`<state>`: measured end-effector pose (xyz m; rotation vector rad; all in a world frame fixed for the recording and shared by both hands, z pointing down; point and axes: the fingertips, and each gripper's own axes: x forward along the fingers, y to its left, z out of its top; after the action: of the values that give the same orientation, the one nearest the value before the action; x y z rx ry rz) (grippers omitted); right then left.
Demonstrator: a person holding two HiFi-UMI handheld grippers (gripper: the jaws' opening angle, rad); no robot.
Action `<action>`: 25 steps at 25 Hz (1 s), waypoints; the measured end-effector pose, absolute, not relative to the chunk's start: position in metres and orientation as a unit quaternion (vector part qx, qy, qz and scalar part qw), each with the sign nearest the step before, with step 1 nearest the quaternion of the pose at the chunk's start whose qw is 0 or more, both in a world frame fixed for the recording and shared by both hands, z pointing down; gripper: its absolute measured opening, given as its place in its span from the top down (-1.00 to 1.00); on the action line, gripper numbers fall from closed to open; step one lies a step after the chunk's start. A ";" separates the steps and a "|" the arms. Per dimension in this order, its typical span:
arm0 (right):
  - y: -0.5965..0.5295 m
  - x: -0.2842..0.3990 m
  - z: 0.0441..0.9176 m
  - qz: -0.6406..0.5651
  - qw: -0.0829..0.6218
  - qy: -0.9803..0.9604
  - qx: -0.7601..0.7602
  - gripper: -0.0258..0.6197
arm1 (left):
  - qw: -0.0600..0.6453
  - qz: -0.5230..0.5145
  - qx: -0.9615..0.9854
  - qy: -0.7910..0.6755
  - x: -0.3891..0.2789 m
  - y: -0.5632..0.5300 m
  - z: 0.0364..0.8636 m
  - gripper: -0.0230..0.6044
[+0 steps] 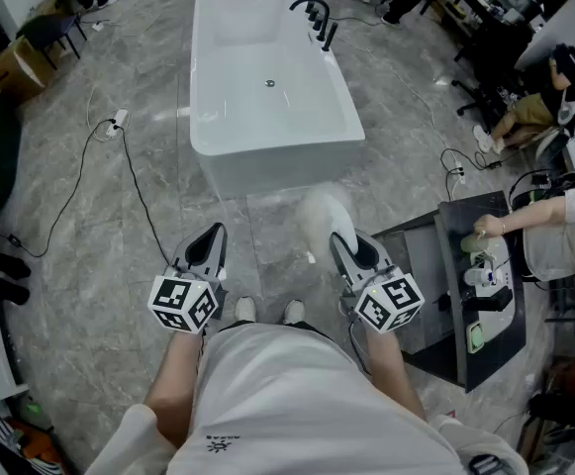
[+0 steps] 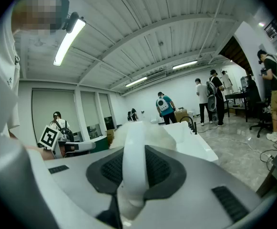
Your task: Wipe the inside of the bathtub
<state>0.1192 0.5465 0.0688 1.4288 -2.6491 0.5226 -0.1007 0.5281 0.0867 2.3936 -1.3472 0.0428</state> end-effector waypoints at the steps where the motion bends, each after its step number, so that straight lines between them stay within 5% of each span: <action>1: 0.547 0.116 0.069 0.171 0.043 -0.866 0.467 0.63 | 0.195 0.016 0.854 -0.481 -0.105 0.527 0.087 0.91; 25: 0.550 0.080 0.081 0.178 0.058 -0.856 0.482 0.63 | 0.202 0.018 0.862 -0.464 -0.148 0.528 0.099 0.91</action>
<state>0.0804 0.5501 0.0812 1.4613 -2.5934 0.5395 -0.1477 0.5278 0.0987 2.4070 -1.2960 0.0500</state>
